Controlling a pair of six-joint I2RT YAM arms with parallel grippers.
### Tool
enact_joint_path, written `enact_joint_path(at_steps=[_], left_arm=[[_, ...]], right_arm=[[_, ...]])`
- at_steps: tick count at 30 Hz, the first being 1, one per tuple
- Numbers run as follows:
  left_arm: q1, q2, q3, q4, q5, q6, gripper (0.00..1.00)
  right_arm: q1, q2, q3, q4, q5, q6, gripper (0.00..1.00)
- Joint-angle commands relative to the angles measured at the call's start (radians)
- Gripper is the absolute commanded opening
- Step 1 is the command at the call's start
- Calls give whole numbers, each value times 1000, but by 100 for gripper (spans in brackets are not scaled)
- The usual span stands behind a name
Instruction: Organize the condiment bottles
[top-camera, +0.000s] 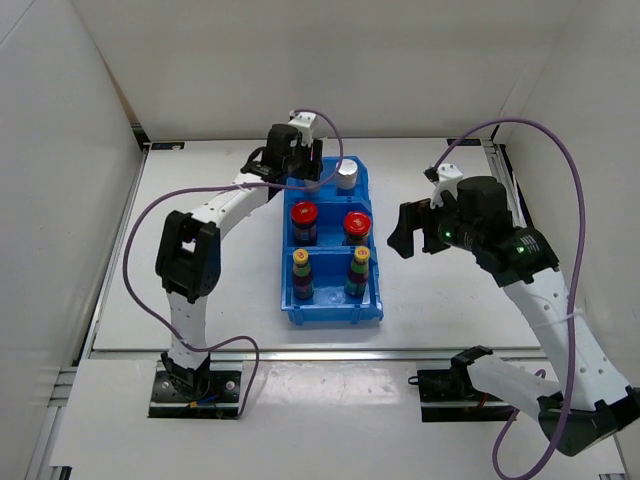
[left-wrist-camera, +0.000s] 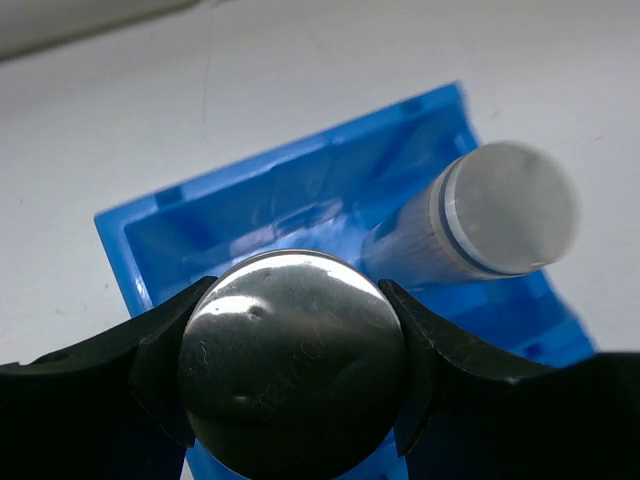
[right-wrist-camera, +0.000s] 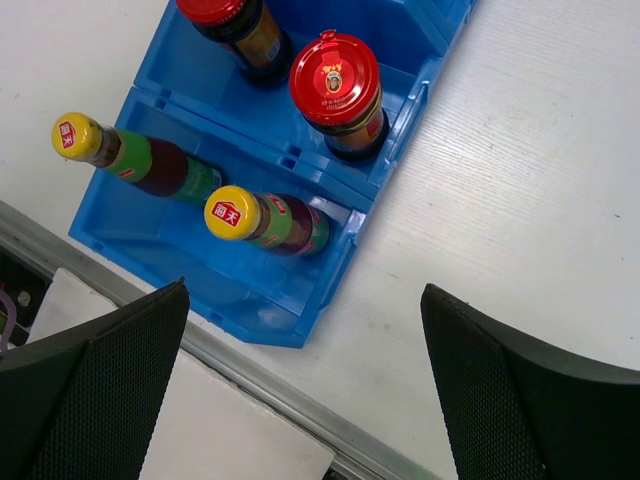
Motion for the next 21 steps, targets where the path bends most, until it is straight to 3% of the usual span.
enact_joint_path(at_steps=[1, 3, 5, 7, 9, 15, 21], left_arm=[[-14, -39, 1, 92, -62, 17, 45], [-14, -18, -8, 92, -74, 26, 49], [-14, -8, -8, 92, -83, 26, 61], [-14, -8, -8, 81, -83, 26, 76], [-14, -8, -8, 81, -103, 26, 99], [-14, -73, 4, 61, -157, 45, 99], [-14, -367, -78, 50, -249, 56, 99]], right_arm=[[-5, -19, -9, -18, 16, -16, 100], [-5, -19, -9, -18, 16, -5, 100], [-5, -28, -9, -18, 16, -5, 100], [-5, -28, -9, -18, 54, 5, 100], [-5, -28, -9, -29, 99, 6, 100], [-5, -19, -19, -52, 183, 45, 100], [-5, 4, 11, -70, 264, 68, 100]])
